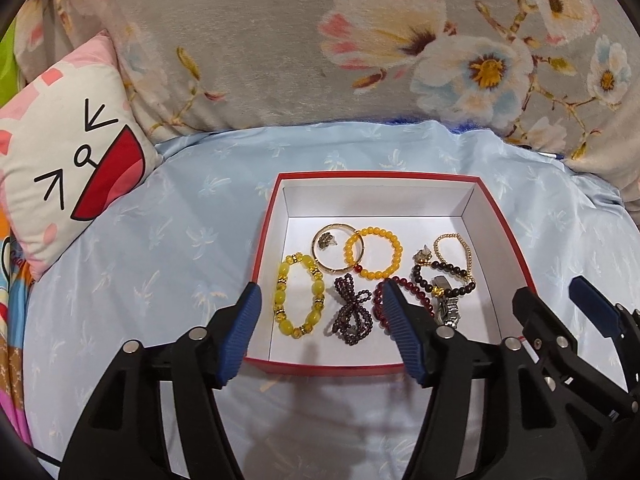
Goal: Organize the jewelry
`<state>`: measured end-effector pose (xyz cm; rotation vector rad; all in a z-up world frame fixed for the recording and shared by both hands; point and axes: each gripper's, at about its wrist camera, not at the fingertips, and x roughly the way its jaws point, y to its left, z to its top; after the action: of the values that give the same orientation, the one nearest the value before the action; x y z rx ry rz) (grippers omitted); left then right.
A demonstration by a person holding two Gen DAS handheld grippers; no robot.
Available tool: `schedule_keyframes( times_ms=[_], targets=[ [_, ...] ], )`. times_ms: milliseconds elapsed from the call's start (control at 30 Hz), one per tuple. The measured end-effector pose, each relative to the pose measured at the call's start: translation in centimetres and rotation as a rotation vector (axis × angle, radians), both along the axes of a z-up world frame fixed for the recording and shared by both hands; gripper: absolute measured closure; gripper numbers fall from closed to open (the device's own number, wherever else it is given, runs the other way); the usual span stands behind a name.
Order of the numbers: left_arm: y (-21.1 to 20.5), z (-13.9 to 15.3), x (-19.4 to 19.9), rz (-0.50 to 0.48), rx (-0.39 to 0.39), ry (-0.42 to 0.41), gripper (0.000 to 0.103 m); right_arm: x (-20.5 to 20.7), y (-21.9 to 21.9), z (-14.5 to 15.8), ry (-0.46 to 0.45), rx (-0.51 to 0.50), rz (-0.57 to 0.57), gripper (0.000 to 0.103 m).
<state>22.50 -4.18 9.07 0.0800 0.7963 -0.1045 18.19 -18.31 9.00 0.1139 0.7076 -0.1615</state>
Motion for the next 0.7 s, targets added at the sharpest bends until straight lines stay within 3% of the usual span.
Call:
schedule_keyframes(
  times_ms=[267,700],
  targets=[
    [0.3,-0.2,-1.0,0.041,0.042,-0.011,0.02,-1.3,-0.6,-0.3,-0.005,0.001,-0.035,0.029],
    [1.4,-0.3,-2.2,0.081,0.026,0.001,0.018,-2.4,-0.1,-0.4,0.003,0.006,-0.022,0.028]
  ],
)
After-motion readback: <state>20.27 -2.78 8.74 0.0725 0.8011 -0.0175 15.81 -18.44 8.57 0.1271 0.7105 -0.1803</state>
